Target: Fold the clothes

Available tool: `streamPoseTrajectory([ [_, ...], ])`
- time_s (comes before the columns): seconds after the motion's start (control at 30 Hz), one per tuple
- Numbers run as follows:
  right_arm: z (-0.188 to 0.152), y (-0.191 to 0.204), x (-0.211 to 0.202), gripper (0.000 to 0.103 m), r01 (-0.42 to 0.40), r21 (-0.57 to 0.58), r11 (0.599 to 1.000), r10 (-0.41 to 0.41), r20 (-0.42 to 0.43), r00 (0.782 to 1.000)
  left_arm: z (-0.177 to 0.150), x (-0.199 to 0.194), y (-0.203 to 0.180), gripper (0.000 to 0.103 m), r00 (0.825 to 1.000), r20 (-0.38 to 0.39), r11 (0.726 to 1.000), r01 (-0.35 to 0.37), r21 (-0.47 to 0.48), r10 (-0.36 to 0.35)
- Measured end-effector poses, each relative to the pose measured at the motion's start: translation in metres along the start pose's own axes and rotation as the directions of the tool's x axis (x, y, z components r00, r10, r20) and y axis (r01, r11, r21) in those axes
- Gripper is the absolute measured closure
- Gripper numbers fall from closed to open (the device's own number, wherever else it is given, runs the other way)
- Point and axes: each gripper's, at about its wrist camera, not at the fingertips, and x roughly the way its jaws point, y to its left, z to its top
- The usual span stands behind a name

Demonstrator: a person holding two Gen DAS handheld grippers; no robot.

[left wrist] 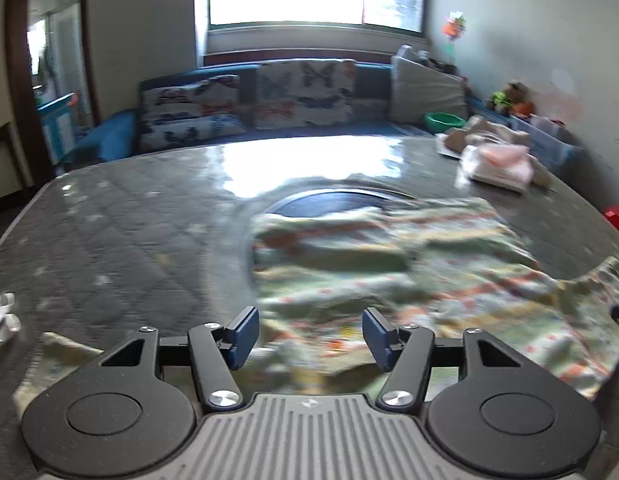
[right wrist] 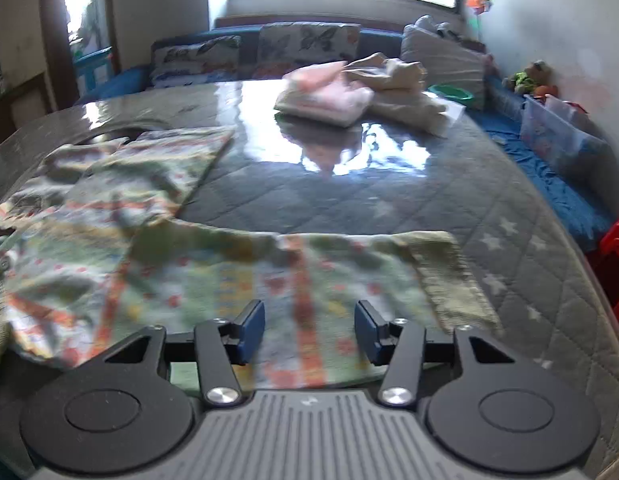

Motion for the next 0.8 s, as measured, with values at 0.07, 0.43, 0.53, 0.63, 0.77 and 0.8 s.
streamPoseTrajectory([
  [0.07,0.000,-0.008,-0.002,0.053,0.029,0.015,0.999,-0.029,0.001,1.000,-0.002,0.003,-0.013,0.041,1.000,-0.009,1.000,0.021,0.017,-0.020],
  [0.43,-0.015,-0.055,-0.016,0.053,0.186,0.163,0.969,-0.190,0.014,0.982,-0.006,0.012,-0.060,0.035,0.995,-0.042,0.990,0.096,0.106,-0.092],
  [0.53,-0.016,-0.065,-0.015,0.053,0.203,0.219,0.954,-0.209,0.003,0.978,-0.005,0.014,-0.071,0.034,0.994,-0.045,0.986,0.110,0.128,-0.105],
  [0.63,-0.018,-0.068,-0.013,0.057,0.198,0.248,0.948,-0.204,-0.002,0.979,-0.005,0.017,-0.078,0.032,0.993,-0.051,0.983,0.117,0.140,-0.111],
  [0.77,-0.017,-0.065,-0.012,0.059,0.190,0.259,0.947,-0.197,0.001,0.980,-0.005,0.019,-0.083,0.031,0.992,-0.057,0.982,0.121,0.147,-0.113],
  [0.8,-0.017,-0.064,-0.011,0.060,0.188,0.261,0.947,-0.196,0.002,0.981,-0.005,0.020,-0.084,0.029,0.992,-0.058,0.982,0.121,0.148,-0.113],
])
